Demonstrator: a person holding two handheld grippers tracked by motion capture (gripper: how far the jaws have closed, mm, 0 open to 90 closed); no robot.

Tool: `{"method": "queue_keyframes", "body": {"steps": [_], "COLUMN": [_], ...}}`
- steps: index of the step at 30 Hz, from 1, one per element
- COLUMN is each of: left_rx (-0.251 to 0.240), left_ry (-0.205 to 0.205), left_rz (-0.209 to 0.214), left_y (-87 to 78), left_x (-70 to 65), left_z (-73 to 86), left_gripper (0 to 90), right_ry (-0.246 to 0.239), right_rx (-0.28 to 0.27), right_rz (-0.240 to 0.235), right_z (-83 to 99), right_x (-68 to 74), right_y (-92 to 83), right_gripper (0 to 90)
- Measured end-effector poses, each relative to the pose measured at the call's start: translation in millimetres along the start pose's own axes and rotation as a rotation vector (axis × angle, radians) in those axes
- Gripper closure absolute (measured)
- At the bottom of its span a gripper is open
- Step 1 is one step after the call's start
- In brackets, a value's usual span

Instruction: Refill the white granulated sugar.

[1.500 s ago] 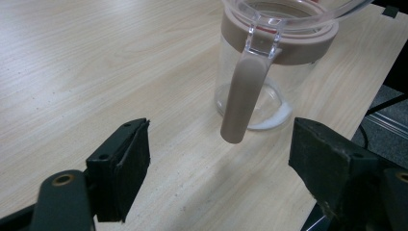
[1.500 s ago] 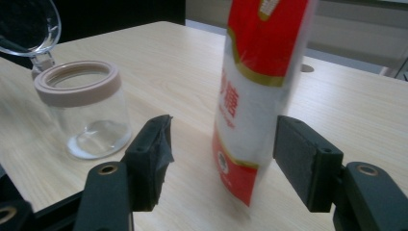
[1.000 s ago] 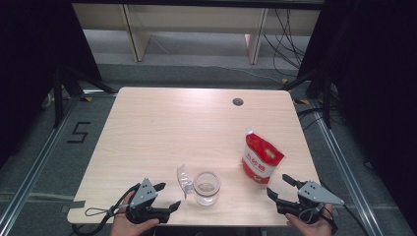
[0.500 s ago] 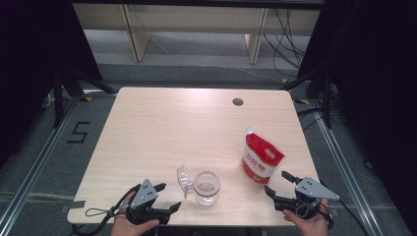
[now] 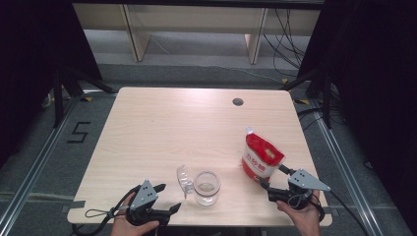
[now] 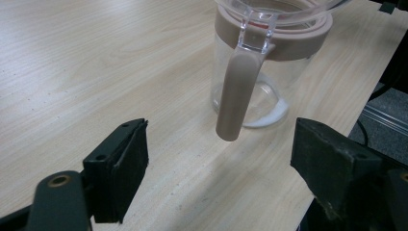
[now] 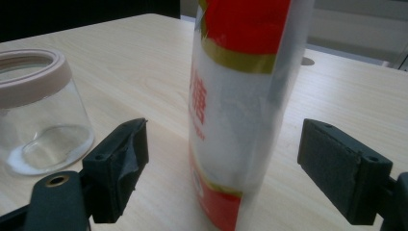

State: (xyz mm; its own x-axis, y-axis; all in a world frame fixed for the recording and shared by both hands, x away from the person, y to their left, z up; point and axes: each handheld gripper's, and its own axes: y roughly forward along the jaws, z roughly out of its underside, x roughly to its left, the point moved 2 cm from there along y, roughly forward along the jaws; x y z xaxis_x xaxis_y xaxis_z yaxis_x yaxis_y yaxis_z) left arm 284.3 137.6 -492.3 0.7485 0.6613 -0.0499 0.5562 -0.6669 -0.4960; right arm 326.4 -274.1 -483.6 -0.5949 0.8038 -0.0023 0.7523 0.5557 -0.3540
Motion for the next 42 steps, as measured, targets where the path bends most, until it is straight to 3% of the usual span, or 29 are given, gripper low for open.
{"method": "queue_keyframes", "body": {"steps": [2, 3, 4, 6, 7, 8, 12, 15, 18, 20, 22, 23, 24, 25, 26, 27, 29, 32, 34, 35, 38, 40, 41, 42], "left_rx": [0.000, 0.000, 0.000, 0.001, 0.001, 0.001, 0.000, 0.001, -0.004, -0.002, -0.005, -0.006, -0.004, -0.004, -0.004, -0.004, 0.002, 0.002, -0.004, -0.001, -0.005, -0.003, -0.002, -0.003], "left_ry": [0.002, 0.002, 0.000, 0.000, 0.001, -0.001, 0.000, 0.000, -0.026, -0.002, -0.005, -0.006, -0.027, -0.026, -0.027, -0.027, -0.023, -0.024, -0.029, -0.014, -0.029, 0.000, -0.024, -0.026], "left_rz": [0.000, 0.000, 0.000, 0.000, 0.000, 0.000, 0.002, 0.003, 0.003, 0.003, 0.004, 0.004, 0.003, 0.004, 0.004, 0.005, 0.003, 0.003, 0.006, 0.008, 0.008, 0.010, 0.009, 0.008], "left_y": [-0.1, -0.2, -0.1, -0.1, -0.1, -0.1, -0.3, -0.1, 0.0, -0.5, -0.2, 0.0, 0.2, 0.4, 0.3, 0.3, 0.0, 0.1, 0.3, -0.2, 0.4, -0.2, -0.2, -0.2], "left_x": [-0.1, 0.0, -0.1, 0.0, 0.0, 0.0, 0.1, -0.1, -1.8, -0.3, -0.6, -0.7, -2.0, -2.0, -2.2, -2.1, -1.5, -1.7, -2.4, -1.4, -2.2, -0.7, -1.9, -1.9], "left_z": [0.1, 0.1, 0.1, 0.2, 0.2, 0.2, 0.0, 0.2, 0.4, -0.1, -0.1, 0.0, 0.5, 0.6, 0.6, 0.6, 0.7, 0.8, 0.6, 0.3, 0.5, 0.0, 0.4, 0.4], "left_gripper": [20.4, 20.4, 20.3, 20.2, 20.2, 20.3, 20.2, 20.2, 20.2, 20.2, 20.2, 20.2, 20.2, 20.2, 20.2, 20.2, 20.2, 20.2, 20.2, 20.2, 20.2, 20.2, 20.2, 20.2], "right_ry": [0.012, -0.033, -0.010, -0.019, 0.005, -0.016, -0.009, -0.007, 0.006, 0.001, -0.005, 0.020, 0.002, 0.004, -0.025, 0.021, -0.001, 0.017, -0.016, 0.002, -0.013, -0.012, 0.007, -0.007], "right_rx": [0.004, -0.016, -0.015, -0.023, -0.019, -0.018, -0.012, -0.023, -0.020, -0.042, -0.045, -0.047, -0.051, -0.041, -0.047, -0.033, -0.056, -0.044, -0.054, -0.058, -0.060, -0.067, -0.070, -0.088], "right_rz": [0.011, 0.019, 0.006, 0.010, 0.017, 0.011, 0.005, 0.007, 0.010, 0.005, -0.011, -0.016, -0.032, -0.018, -0.006, -0.013, -0.012, -0.010, -0.012, -0.020, -0.019, -0.018, -0.012, -0.010], "right_z": [0.0, -0.8, -0.4, -0.5, 0.0, -0.1, 1.5, 1.6, 2.0, 1.8, 2.4, 3.1, 3.2, 3.7, 3.6, 4.3, 3.8, 4.8, 4.2, 4.3, 4.6, 5.2, 5.4, 5.0], "right_x": [1.0, -2.6, -1.5, -2.0, -0.1, -1.6, -1.0, -2.6, -1.5, -1.5, -2.0, -0.2, -2.2, -2.1, -3.6, -0.3, -2.4, -0.9, -3.1, -2.2, -4.3, -4.3, -2.7, -4.8], "right_y": [3.4, 6.0, 8.3, 13.5, 15.0, 17.7, 25.3, 27.7, 28.7, 30.7, 31.7, 32.1, 34.1, 34.0, 35.0, 34.7, 38.4, 39.2, 40.3, 40.8, 43.0, 44.2, 44.4, 45.8], "right_gripper": [18.9, 18.9, 18.8, 18.3, 18.1, 18.1, 18.0, 18.0, 17.6, 17.4, 16.2, 16.3, 16.1, 15.8, 15.9, 15.9, 16.1, 16.0, 16.5, 17.1, 17.5, 18.9, 20.2, 21.2]}}
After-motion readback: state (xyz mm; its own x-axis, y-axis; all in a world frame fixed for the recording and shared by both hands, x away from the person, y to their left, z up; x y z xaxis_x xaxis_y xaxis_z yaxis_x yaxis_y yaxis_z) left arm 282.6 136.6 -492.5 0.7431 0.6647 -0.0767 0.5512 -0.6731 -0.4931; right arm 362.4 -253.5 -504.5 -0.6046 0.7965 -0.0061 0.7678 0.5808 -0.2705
